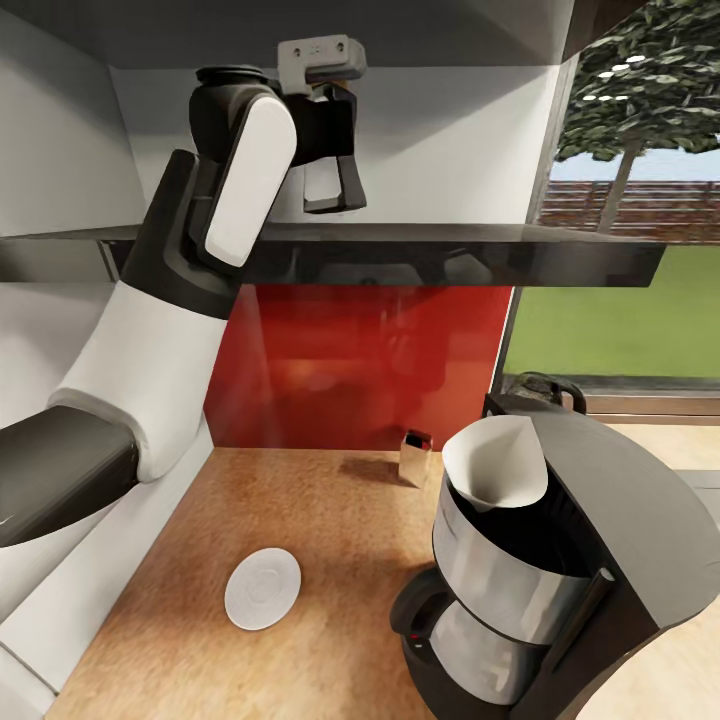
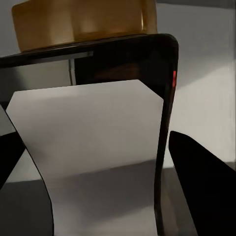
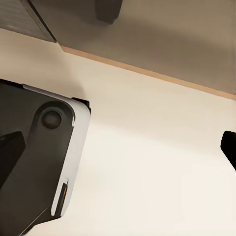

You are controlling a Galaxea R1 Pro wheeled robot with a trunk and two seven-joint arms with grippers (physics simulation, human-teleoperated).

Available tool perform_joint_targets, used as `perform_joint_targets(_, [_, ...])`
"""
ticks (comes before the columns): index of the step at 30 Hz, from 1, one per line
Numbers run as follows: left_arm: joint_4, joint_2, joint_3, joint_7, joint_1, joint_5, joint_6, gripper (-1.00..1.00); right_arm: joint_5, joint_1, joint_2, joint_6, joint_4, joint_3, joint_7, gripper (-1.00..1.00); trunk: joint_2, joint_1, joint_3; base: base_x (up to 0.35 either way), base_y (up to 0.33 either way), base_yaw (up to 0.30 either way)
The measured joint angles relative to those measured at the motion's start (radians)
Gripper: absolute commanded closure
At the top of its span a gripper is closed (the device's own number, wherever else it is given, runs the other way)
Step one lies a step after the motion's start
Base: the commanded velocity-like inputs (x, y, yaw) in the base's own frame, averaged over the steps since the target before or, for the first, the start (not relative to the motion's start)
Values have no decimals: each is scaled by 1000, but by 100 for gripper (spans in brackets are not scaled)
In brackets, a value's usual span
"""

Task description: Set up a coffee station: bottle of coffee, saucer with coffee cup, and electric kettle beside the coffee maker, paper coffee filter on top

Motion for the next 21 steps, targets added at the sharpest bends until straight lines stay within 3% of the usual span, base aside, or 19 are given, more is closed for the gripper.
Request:
perform_joint_targets(11, [-21,0,0,0,0,-1,2,100,0,0,0,0,0,0,0,-100,0,0,0,-10,0,0])
perform_joint_targets(21, [-40,0,6,0,0,-1,2,100,0,0,0,0,0,0,0,-100,0,1,0,-268,0,0])
